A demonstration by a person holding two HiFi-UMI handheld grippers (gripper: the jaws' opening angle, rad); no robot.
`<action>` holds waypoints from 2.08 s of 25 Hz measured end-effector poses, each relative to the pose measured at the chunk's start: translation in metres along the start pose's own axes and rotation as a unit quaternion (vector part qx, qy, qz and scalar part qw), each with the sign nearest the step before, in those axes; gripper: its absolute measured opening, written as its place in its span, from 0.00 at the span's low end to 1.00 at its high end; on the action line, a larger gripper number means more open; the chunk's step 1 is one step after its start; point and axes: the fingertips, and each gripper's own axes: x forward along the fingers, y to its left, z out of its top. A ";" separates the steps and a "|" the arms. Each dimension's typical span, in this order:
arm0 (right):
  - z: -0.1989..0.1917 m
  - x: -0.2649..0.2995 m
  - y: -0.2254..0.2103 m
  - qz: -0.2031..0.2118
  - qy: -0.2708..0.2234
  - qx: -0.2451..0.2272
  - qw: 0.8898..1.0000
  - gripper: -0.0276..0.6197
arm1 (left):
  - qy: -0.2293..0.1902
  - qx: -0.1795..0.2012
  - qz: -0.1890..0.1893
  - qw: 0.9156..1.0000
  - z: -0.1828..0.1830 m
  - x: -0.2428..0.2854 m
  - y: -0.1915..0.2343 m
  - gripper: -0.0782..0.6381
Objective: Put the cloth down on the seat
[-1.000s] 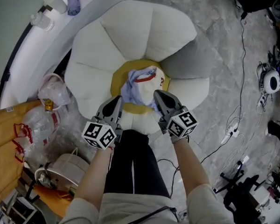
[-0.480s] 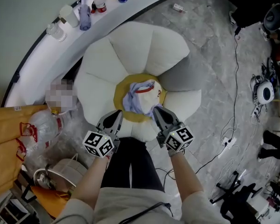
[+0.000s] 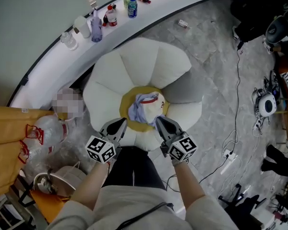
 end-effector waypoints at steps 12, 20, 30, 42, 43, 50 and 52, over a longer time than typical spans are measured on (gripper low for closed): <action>0.061 -0.023 0.066 0.023 -0.018 -0.031 0.999 0.07 | -0.037 0.013 -0.031 0.999 0.073 -0.044 -0.045 0.13; 0.099 -0.046 0.098 0.025 -0.042 -0.051 0.997 0.07 | -0.062 0.036 -0.042 0.997 0.116 -0.067 -0.064 0.13; 0.136 -0.060 0.135 0.046 -0.059 -0.071 0.995 0.07 | -0.083 0.056 -0.049 0.994 0.149 -0.091 -0.086 0.13; 0.161 -0.072 0.177 0.074 -0.088 -0.068 0.991 0.07 | -0.100 0.060 -0.066 0.991 0.170 -0.112 -0.112 0.13; 0.163 -0.073 0.179 0.074 -0.090 -0.069 0.991 0.07 | -0.101 0.064 -0.068 0.990 0.172 -0.114 -0.114 0.13; 0.159 -0.081 0.186 0.074 -0.093 -0.073 0.990 0.07 | -0.098 0.103 -0.076 0.987 0.174 -0.122 -0.127 0.13; 0.155 -0.082 0.188 0.075 -0.089 -0.073 0.991 0.07 | -0.100 0.101 -0.076 0.987 0.174 -0.125 -0.127 0.13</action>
